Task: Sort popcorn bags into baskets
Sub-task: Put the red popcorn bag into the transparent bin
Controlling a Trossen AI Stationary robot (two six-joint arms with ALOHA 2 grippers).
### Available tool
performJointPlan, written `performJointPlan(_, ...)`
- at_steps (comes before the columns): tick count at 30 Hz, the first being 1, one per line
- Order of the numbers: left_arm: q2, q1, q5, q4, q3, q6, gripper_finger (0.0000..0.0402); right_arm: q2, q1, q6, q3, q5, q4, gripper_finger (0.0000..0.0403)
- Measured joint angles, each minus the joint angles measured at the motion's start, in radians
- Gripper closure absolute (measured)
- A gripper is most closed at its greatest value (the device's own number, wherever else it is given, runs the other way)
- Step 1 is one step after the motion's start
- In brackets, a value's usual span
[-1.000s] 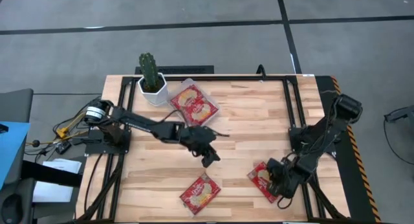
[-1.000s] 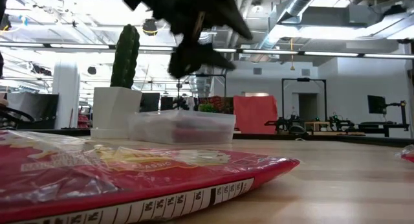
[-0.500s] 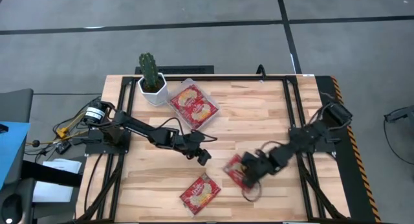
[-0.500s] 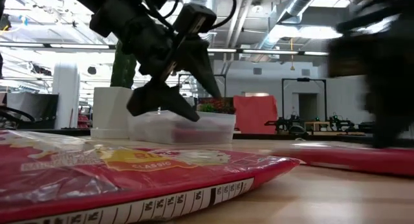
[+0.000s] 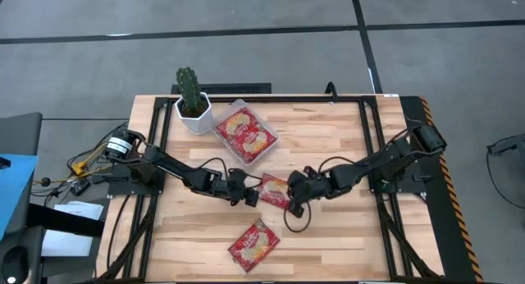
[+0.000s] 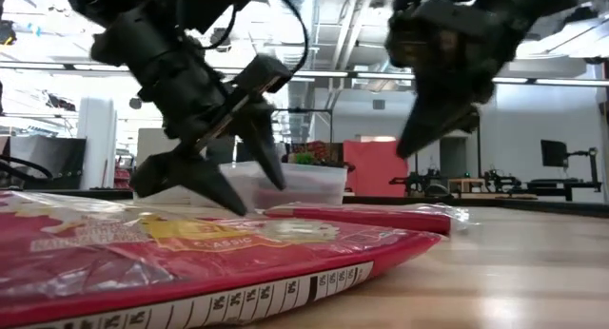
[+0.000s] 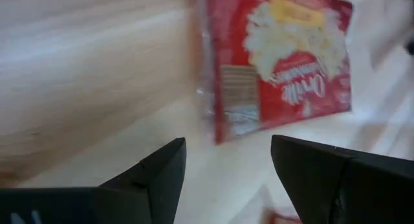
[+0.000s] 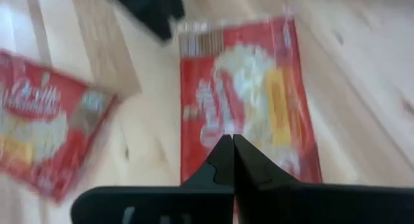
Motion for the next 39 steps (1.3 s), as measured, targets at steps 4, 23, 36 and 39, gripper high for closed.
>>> performJointPlan(4,0.000,-0.025,-0.090,0.024,-0.046,-0.114,0.0187,-0.004,0.041,0.089,-0.005,0.051,-0.106,0.0384)
performJointPlan(23,0.069,-0.077,-0.192,0.233,-0.081,-0.250,0.0187,0.231,0.051,0.157,0.044,-0.018,0.064,0.0384)
performJointPlan(36,0.104,-0.078,-0.245,0.263,-0.073,-0.226,0.0187,0.283,0.038,-0.018,0.203,-0.043,0.049,0.0383)
performJointPlan(39,0.104,-0.078,-0.249,0.258,-0.073,-0.237,0.0187,0.281,0.037,-0.027,0.231,-0.054,-0.005,0.0388)
